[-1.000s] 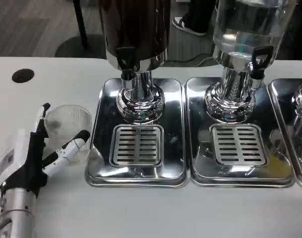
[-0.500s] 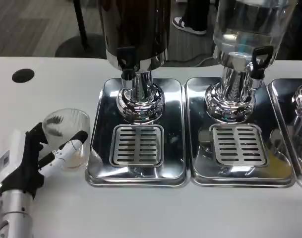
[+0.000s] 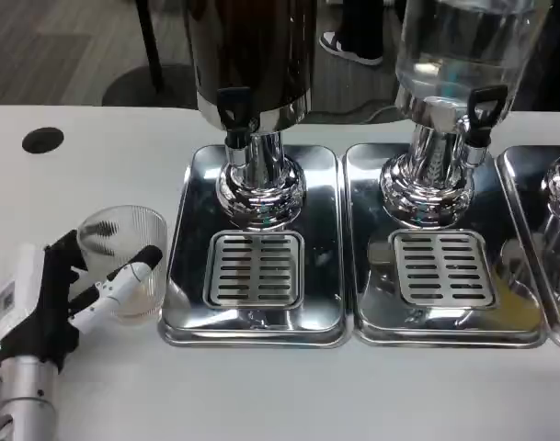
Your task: Grasp the cup under the faucet to collect the drink, then remove the cup.
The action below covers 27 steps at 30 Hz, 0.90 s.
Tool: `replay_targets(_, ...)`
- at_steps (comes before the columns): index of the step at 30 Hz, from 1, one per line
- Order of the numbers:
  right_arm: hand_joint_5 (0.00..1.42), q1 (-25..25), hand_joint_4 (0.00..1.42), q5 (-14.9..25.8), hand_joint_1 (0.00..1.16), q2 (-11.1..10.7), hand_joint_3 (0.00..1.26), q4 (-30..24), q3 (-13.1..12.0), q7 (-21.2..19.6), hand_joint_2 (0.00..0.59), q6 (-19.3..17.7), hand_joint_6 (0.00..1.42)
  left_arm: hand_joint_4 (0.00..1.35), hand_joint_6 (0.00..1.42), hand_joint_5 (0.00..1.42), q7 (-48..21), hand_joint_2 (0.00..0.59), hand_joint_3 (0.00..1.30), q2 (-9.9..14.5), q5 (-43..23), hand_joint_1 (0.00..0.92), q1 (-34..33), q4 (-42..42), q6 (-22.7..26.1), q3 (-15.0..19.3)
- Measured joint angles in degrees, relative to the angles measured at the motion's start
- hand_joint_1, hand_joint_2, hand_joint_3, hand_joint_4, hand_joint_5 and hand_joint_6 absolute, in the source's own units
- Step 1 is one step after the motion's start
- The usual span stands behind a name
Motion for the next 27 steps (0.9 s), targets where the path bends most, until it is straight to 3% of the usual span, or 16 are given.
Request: replay_targets(27,0.15,0.1,0.24,0.0,0.63,0.3,0.31,0.2,-0.1,0.0,0.491,-0.2,0.04,0.57,0.57,0.5,0.2,0.123,0.43,-2.6,-1.6,0.187,2.5,-4.5,-0.6,3.2)
